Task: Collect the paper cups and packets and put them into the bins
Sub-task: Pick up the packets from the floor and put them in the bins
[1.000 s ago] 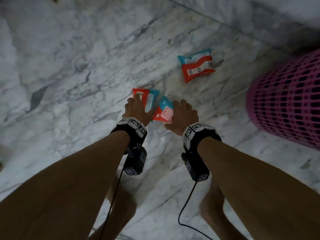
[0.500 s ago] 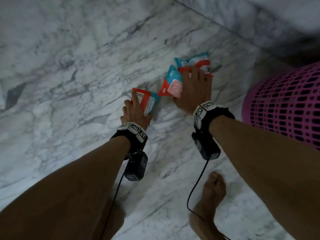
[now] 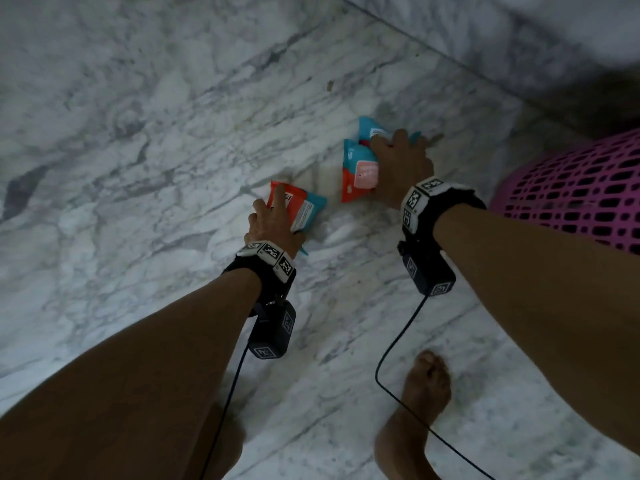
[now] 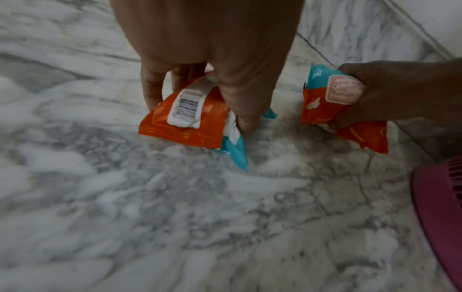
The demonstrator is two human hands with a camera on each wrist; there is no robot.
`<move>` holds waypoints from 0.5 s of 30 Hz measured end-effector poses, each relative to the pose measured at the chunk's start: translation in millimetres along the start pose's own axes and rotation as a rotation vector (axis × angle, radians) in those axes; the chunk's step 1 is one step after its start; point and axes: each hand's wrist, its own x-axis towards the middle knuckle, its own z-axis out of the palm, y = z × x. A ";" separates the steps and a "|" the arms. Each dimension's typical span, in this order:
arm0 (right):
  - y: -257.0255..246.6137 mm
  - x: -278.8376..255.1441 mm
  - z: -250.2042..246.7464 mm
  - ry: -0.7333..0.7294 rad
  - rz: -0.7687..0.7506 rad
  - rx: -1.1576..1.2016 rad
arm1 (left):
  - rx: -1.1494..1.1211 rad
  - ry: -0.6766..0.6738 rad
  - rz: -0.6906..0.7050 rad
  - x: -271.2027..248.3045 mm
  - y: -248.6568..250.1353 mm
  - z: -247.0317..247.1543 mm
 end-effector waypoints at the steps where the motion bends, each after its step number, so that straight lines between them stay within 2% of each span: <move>1: -0.9 -6.9 -3.0 0.002 0.005 0.017 | -0.004 -0.007 -0.006 -5.2 2.0 -2.2; 5: -4.2 -53.9 -30.5 -0.072 0.012 0.093 | -0.006 -0.014 0.004 -43.2 17.6 -24.7; 8: -7.0 -99.4 -66.6 -0.071 0.028 0.112 | -0.001 -0.001 0.005 -83.8 40.1 -59.6; 11: -7.8 -148.4 -118.6 -0.063 0.056 0.151 | -0.020 0.016 0.009 -136.9 70.0 -101.1; 15: 0.5 -219.2 -212.8 -0.029 0.148 0.237 | 0.020 0.028 0.032 -234.0 122.2 -162.6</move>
